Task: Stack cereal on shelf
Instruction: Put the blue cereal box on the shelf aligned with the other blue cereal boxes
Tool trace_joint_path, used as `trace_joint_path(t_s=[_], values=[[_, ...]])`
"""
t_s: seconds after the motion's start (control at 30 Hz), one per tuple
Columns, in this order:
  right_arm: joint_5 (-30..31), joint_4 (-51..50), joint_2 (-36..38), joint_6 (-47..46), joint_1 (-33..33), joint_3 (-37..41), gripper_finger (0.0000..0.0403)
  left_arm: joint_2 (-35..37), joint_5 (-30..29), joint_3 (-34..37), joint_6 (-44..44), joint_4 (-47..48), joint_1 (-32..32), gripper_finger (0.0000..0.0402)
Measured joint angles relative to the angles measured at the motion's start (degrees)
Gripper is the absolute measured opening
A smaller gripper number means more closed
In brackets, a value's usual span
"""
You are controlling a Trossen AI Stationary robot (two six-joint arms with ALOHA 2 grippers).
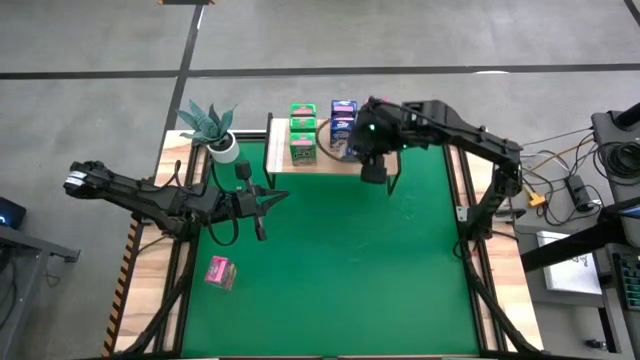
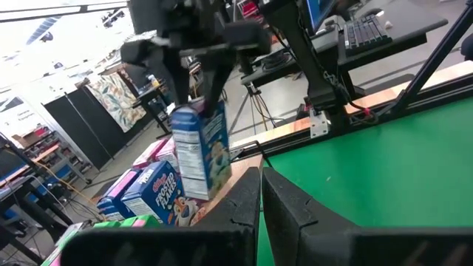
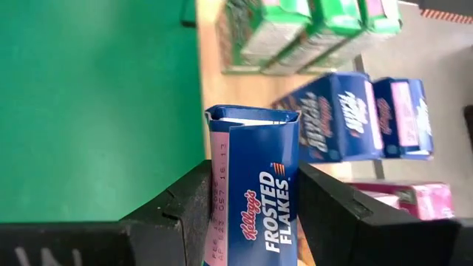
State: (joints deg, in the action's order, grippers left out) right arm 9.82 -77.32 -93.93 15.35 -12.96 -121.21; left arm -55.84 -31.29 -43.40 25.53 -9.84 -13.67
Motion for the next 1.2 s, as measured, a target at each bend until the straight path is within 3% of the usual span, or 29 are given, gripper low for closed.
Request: trace_joint_path(t_s=[0.17, 0.93, 1.2], values=[[-5.93, 1.53, 0.00, 2.43, -3.40, 1.46, 0.0166, -0.01, 0.00, 0.00, -0.07, 0.06, 0.00, 0.0000], [-6.21, 9.66, 0.04, 5.66, -5.00, 11.63, 0.0167, -0.01, -0.07, 0.00, 0.36, -0.05, 0.00, 0.0000], [-5.25, 10.56, 0.07, 5.29, -5.94, 12.31, 0.0203, -0.01, -0.09, 0.00, 0.46, -0.03, 0.02, 0.0000]])
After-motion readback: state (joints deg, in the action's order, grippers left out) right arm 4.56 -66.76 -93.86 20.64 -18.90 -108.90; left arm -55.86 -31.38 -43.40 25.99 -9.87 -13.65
